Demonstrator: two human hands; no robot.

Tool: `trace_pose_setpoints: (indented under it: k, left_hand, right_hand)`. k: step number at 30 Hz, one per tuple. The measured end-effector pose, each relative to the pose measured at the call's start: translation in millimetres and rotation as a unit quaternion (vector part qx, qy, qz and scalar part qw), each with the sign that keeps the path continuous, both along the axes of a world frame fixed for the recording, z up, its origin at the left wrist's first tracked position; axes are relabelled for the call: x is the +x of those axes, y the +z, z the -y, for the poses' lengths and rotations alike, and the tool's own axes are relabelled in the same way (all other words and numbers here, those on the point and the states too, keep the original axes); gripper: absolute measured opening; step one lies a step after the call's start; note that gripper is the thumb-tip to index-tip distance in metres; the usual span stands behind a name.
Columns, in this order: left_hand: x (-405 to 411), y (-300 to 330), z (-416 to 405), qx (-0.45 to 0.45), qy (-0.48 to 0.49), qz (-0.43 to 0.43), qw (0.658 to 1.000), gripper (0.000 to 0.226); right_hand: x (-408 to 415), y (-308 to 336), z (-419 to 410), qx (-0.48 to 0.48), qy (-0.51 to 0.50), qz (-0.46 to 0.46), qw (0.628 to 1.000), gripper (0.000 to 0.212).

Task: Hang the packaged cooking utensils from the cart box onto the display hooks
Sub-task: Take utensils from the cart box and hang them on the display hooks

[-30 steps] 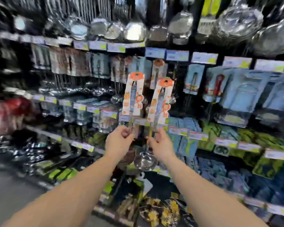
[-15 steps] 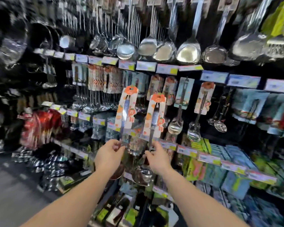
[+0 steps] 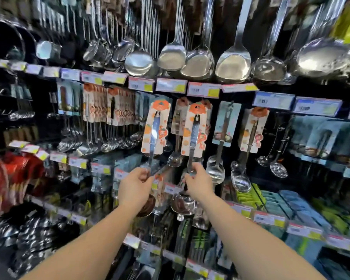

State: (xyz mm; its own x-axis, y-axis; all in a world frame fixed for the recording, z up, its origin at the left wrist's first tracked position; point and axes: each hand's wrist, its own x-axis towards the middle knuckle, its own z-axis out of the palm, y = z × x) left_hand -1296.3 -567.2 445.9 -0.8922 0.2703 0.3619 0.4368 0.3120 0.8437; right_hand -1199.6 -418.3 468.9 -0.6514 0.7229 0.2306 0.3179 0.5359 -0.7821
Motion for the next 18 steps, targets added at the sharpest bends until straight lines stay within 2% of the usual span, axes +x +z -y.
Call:
trace_pose_setpoints:
  k: [9, 13, 18]
  left_hand:
    - [-32.4, -3.1, -45.0, 0.027, -0.059, 0.010, 0.998, 0.026]
    - [-44.4, -4.6, -53.8, 0.014, -0.082, 0.004, 0.997, 0.028]
    - [-61.7, -6.9, -62.0, 0.002, -0.109, 0.008, 0.994, 0.028]
  right_hand:
    - [-23.9, 9.2, -15.9, -0.004, -0.024, -0.056, 0.998, 0.039]
    - [-35.0, 10.4, -21.7, -0.041, -0.041, -0.082, 0.995, 0.043]
    - [-48.5, 14.3, -27.6, -0.022, -0.075, -0.039, 0.996, 0.051]
